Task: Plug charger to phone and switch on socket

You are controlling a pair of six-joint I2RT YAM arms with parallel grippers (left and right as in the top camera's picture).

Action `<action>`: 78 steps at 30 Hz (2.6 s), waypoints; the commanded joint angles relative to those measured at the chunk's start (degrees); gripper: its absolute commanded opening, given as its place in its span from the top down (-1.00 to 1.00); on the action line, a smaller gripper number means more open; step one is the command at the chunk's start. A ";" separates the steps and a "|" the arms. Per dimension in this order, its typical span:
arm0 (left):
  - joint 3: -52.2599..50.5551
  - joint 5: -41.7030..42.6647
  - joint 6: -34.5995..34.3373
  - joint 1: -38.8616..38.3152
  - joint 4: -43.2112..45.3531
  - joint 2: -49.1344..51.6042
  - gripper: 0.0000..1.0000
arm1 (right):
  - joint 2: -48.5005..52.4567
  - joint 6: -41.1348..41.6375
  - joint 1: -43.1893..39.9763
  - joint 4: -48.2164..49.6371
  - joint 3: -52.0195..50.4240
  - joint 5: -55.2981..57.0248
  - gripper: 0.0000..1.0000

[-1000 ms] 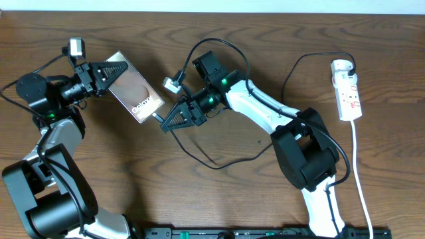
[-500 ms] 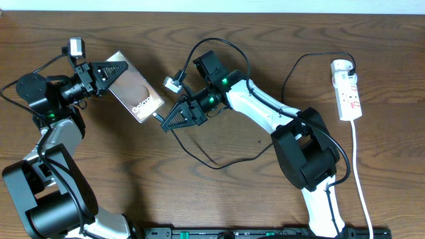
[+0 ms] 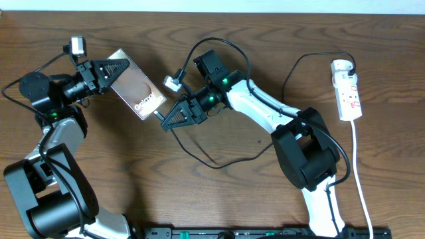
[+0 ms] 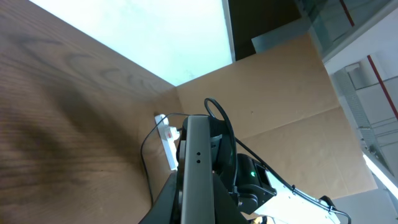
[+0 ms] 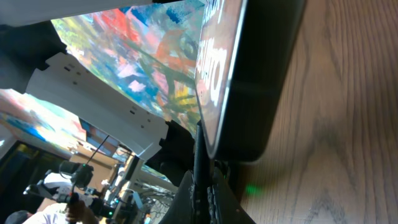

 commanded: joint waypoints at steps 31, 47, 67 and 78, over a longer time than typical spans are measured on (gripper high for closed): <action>0.55 -0.55 3.13 -0.98 0.57 -0.90 0.86 | -0.46 6.51 -1.77 2.95 0.26 -1.36 0.98; 0.55 -3.82 3.02 -0.98 0.74 -0.90 0.86 | -0.46 13.20 -2.27 8.31 0.26 -1.33 0.98; 0.55 -3.80 -0.59 -0.96 0.74 -0.90 0.85 | -0.46 13.40 -3.50 9.35 0.26 -1.22 0.98; 0.55 -3.78 -0.59 -0.98 0.74 -0.90 0.86 | -0.46 13.40 -3.50 9.40 0.26 -1.22 0.98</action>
